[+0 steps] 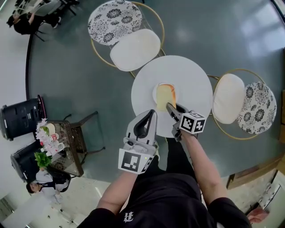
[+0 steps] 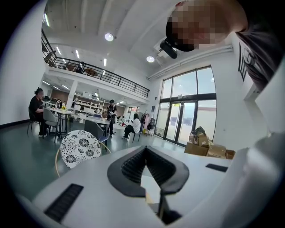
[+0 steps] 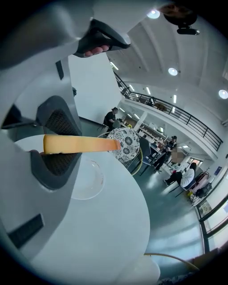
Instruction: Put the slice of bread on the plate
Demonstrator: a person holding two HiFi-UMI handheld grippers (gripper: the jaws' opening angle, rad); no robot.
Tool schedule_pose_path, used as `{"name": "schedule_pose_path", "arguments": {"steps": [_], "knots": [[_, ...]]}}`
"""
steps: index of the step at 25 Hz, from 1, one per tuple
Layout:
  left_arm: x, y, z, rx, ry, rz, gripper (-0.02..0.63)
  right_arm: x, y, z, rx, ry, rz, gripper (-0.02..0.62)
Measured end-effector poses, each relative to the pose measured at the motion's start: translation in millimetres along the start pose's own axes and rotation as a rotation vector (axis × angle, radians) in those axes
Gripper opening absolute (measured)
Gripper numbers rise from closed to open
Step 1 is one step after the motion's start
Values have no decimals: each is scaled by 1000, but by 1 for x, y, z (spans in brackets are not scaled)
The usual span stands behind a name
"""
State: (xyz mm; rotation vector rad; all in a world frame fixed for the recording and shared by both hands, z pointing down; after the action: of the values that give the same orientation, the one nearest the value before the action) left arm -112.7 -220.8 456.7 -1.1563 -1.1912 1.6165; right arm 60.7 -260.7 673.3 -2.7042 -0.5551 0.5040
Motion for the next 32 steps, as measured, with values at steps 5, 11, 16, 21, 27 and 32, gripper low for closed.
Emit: {"name": "schedule_pose_path", "arguments": {"steps": [5, 11, 16, 21, 27, 32], "knots": [[-22, -27, 10, 2, 20, 39, 6, -12, -3, -23, -32, -37, 25, 89], [-33, -40, 18, 19, 32, 67, 6, -24, -3, -48, -82, -61, 34, 89], [-37, -46, 24, 31, 34, 88, 6, -31, -6, -58, -126, -71, 19, 89], [-40, -49, 25, 35, 30, 94, 6, -34, -6, -53, -57, -168, 65, 112], [-41, -48, 26, 44, 23, 93, 6, -35, -4, -40, 160, -356, 241, 184], [-40, -50, 25, 43, 22, 94, 6, -43, -5, -37, 278, -378, 286, 206]]}}
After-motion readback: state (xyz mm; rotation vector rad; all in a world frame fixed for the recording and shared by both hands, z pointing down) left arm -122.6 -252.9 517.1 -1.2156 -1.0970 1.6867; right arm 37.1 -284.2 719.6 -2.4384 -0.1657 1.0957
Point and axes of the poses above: the fingertips, and each gripper's own axes: x backward along the fingers, z to its left, y out of its top, the point moved 10 cm from there along x, backward along the fingers, and after that the axes turned 12 degrees about y, right-handed, at the moved point
